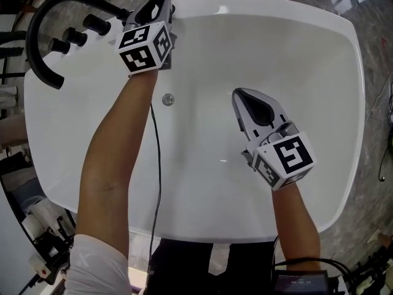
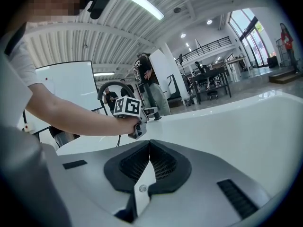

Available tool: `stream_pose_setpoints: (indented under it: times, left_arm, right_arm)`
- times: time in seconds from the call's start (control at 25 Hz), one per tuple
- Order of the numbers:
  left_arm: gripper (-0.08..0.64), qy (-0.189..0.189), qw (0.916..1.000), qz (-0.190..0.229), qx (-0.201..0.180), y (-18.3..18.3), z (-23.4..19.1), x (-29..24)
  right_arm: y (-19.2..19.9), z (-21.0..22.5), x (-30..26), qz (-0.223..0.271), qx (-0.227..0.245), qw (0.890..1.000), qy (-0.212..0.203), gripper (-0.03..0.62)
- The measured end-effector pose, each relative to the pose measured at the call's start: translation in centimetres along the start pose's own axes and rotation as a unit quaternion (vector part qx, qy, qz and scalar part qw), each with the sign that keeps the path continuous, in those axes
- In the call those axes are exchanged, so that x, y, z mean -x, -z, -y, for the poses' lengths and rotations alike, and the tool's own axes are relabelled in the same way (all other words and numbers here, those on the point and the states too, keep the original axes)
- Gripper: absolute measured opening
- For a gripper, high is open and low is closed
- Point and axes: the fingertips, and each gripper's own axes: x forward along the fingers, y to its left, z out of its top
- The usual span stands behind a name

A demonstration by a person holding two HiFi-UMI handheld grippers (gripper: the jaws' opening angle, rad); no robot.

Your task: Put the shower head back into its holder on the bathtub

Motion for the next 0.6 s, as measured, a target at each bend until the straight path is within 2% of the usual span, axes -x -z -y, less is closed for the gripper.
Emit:
stream_pose_setpoints:
  times: [0.16, 0.24, 0.32, 0.44, 0.6]
  left_arm:
    - [0.127, 0.0, 0.9999, -0.016, 0.005, 0.3, 0.3, -0.1]
    - [0.148, 0.003, 0.9998, -0.019, -0.009, 0.0, 0.5, 0.2]
    - [0.178, 0.0, 0.9998, -0.011, -0.017, -1.2, 0.7, 0.9]
    - [0.186, -0.001, 0.9999, 0.004, -0.015, -3.5, 1.7, 2.6]
    - [0.186, 0.007, 0.9987, 0.007, -0.049, -5.1, 3.7, 6.9]
  right_arm:
    - [0.5, -0.3, 0.4, -0.005, -0.001, 1.0, 0.002, 0.012]
    - [0.4, -0.5, 0.8, -0.004, 0.003, 1.0, 0.003, 0.012]
    - [-0.1, -0.6, 1.4, 0.0, 0.006, 1.0, 0.005, 0.012]
    - [-1.0, -1.2, 2.8, 0.007, 0.004, 1.0, 0.012, 0.012]
    - [-1.9, -3.8, 5.0, -0.008, 0.025, 1.0, -0.003, 0.012]
